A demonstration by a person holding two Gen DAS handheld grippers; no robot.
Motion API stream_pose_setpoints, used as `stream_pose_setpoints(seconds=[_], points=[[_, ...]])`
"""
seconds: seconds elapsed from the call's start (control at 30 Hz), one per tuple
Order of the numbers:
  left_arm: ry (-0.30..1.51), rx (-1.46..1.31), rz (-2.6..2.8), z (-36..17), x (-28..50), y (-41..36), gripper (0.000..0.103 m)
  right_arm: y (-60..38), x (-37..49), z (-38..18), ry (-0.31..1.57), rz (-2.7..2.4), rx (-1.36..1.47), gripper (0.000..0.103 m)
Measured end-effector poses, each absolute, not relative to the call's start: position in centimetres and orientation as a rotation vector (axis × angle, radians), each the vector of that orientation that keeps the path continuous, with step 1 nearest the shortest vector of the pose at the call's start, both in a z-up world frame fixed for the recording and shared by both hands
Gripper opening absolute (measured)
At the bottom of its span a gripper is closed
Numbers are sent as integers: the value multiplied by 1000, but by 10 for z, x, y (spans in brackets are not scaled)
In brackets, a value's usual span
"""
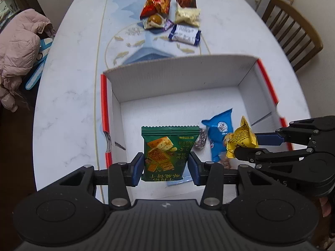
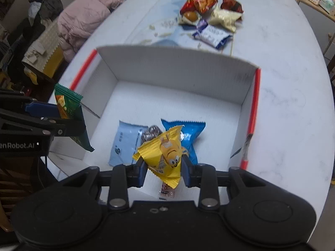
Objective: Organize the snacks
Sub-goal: 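Carry both held snacks back over the white box, then lower both snacks into the box and open both tools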
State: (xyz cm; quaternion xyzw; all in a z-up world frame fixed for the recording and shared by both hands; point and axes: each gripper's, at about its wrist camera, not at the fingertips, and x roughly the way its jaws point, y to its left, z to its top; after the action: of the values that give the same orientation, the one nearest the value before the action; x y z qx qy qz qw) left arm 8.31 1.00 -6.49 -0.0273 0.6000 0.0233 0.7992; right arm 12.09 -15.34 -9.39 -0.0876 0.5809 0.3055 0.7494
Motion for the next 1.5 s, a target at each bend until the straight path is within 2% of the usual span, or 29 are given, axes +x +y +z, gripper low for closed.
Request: stream_pose_setpoints(seconds=[0.67, 1.1, 1.5], points=[[1401, -35, 60, -132, 100, -1, 44, -137, 112, -133, 1336, 647, -272, 33], [1410, -69, 42, -144, 100, 1, 44, -133, 109, -138, 1335, 650, -289, 33], [1364, -101, 7, -133, 91, 6, 44, -140, 110, -135, 1322, 655, -258, 37]])
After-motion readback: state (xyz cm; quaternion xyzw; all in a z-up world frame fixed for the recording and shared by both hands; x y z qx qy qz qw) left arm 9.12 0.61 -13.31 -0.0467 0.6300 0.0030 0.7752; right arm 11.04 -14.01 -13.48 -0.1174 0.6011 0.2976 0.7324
